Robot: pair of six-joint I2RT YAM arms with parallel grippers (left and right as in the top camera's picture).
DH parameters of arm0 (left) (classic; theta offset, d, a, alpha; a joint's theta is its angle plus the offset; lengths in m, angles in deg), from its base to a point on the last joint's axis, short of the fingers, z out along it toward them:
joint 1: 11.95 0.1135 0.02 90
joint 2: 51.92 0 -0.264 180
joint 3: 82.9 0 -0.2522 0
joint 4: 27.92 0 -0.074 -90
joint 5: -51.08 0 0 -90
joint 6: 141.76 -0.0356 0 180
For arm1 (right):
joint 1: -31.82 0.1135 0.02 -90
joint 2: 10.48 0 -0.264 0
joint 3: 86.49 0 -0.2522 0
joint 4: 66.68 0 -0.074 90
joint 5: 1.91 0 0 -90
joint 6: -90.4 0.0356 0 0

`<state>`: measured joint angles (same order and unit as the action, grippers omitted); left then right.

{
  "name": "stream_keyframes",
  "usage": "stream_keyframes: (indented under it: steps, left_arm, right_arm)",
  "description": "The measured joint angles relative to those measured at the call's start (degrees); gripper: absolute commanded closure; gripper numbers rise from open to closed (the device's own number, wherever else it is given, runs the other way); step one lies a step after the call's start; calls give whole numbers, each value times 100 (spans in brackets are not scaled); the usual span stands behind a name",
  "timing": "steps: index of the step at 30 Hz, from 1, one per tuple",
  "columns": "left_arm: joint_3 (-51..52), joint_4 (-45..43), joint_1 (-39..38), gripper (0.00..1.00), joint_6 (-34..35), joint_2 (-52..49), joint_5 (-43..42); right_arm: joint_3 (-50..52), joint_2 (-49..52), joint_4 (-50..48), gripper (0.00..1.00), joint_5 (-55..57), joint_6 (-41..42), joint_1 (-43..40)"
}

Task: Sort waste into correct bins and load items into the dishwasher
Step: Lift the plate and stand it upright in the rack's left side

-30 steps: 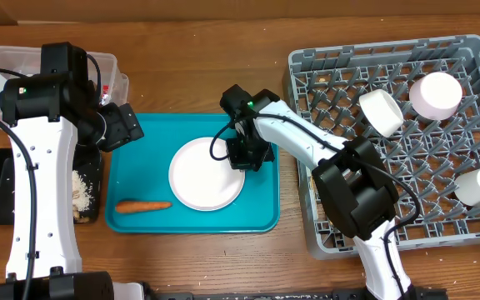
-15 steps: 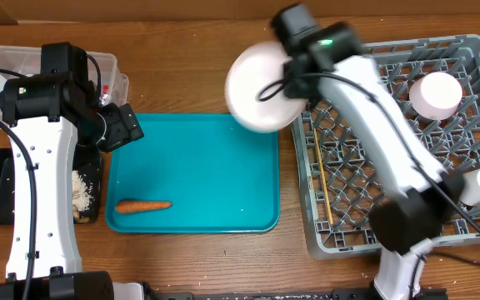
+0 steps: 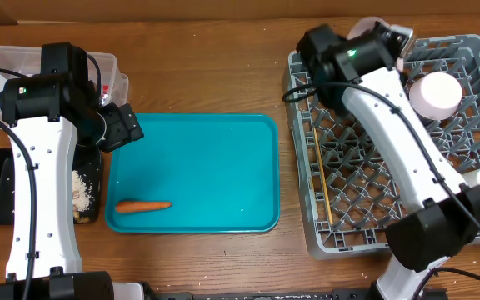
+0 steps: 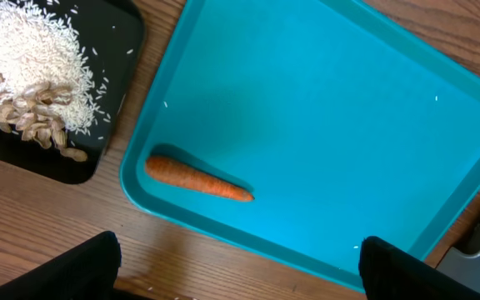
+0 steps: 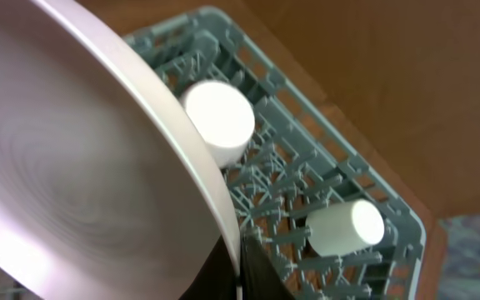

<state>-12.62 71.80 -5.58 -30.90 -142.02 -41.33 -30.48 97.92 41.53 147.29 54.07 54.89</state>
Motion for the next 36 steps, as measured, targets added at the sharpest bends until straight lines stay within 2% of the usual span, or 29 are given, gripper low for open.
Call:
stream_keyframes:
  steps: [10,20,24,25,26,28,29,32,36]
  left_arm:
    - [0,-4,0,7,0,0,2]
    - [0,-4,0,7,0,0,2]
    - [0,-20,0,7,0,0,2]
    - [0,-20,0,7,0,0,2]
    - [0,-20,0,6,0,0,2]
    - [0,-20,0,6,0,0,2]
    - [0,-22,0,6,0,0,2]
    - [0,-20,0,6,0,0,2]
    - [0,-15,0,5,-4,0,2]
  right_arm:
    - [1370,11,-857,96,-592,240,120]
    - [1593,11,-992,96,-1051,267,417]
    - [1593,11,-1071,94,-1073,273,804]
    - [1593,11,-1078,91,-1080,271,903]
    - [1593,11,-1082,80,-1102,271,1073]
    - [1593,11,-1106,49,-1207,291,1309]
    - [1593,11,-1132,39,-1268,282,1464]
    - [1593,11,-1126,31,-1401,264,1838]
    - [1591,9,-1051,28,-1502,282,1943]
